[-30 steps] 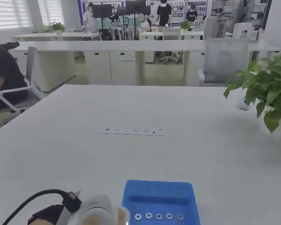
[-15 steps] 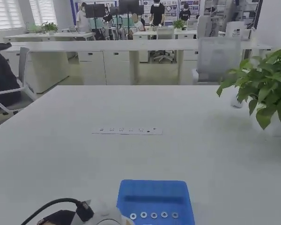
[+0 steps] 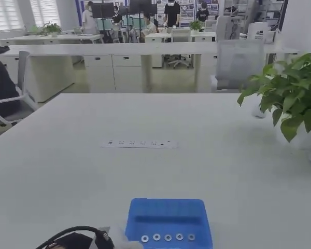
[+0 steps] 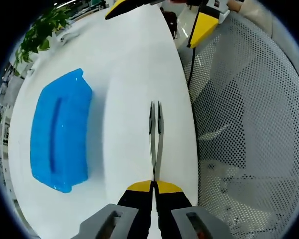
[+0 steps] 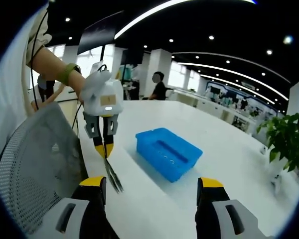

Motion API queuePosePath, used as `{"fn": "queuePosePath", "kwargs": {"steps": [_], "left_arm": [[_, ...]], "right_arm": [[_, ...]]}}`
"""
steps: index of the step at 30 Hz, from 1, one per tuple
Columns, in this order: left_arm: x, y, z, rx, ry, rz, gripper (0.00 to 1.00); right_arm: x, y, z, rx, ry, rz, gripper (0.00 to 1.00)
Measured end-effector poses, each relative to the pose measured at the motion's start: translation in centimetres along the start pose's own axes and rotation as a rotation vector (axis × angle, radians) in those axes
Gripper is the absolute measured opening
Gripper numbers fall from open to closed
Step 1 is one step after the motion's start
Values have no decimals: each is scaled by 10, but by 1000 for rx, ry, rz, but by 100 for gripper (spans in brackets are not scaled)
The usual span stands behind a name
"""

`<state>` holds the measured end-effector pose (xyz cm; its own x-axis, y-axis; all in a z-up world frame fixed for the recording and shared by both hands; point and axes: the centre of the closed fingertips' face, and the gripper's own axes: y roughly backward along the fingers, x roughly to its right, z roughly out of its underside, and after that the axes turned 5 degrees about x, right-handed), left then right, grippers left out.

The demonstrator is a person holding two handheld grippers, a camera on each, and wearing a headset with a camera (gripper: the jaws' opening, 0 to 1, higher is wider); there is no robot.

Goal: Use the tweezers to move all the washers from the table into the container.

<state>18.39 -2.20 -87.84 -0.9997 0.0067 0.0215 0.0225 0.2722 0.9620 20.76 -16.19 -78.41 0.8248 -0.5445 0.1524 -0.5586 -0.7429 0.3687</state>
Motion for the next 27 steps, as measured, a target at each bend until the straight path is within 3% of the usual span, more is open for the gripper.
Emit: {"fn": "queuePosePath", "kwargs": {"steps": [8, 11, 12, 15, 21, 27], "left_arm": [[-2, -1, 2, -32, -30, -10, 0], [-3, -2, 12, -88, -82, -30, 0], [-1, -2, 8, -64, -90, -24, 0], [-3, -1, 11, -72, -68, -50, 11], [0, 4, 21, -65, -30, -75, 19], [1, 10, 37, -19, 90, -149, 36]], "right_arm": [[6, 1, 4, -7, -48, 24, 75], [7, 1, 7, -16, -56, 28, 76], [6, 0, 7, -19, -56, 27, 76], [6, 0, 8, -22, -57, 23, 76], [7, 0, 8, -22, -64, 29, 77], [8, 0, 8, -17, -77, 37, 79]]}}
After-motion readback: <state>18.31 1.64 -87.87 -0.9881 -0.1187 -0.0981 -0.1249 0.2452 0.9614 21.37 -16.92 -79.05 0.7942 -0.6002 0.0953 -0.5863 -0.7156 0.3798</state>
